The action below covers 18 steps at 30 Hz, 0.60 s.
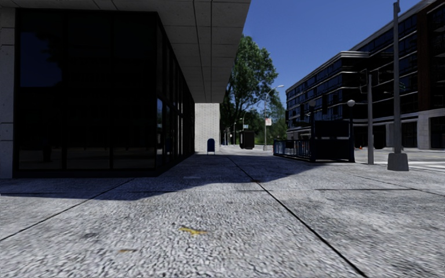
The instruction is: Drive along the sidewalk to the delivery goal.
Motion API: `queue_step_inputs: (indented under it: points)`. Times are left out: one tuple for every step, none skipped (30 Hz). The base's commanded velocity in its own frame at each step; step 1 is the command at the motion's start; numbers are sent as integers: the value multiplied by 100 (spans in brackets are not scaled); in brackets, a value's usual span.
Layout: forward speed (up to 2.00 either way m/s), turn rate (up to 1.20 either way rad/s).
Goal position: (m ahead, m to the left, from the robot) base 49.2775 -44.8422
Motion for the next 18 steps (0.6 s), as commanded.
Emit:
queue_step_inputs:
  points:
    - [160, -25]
    - [159, -25]
    - [158, -26]
    - [158, -26]
    - [156, -29]
    - [155, -33]
    - [155, -33]
    - [155, -38]
    - [155, -41]
    - [155, -41]
    - [155, -41]
    - [155, -42]
    - [155, -42]
    - [155, -42]
    - [155, -42]
    - [155, -42]
    - [155, -45]
    - [155, -45]
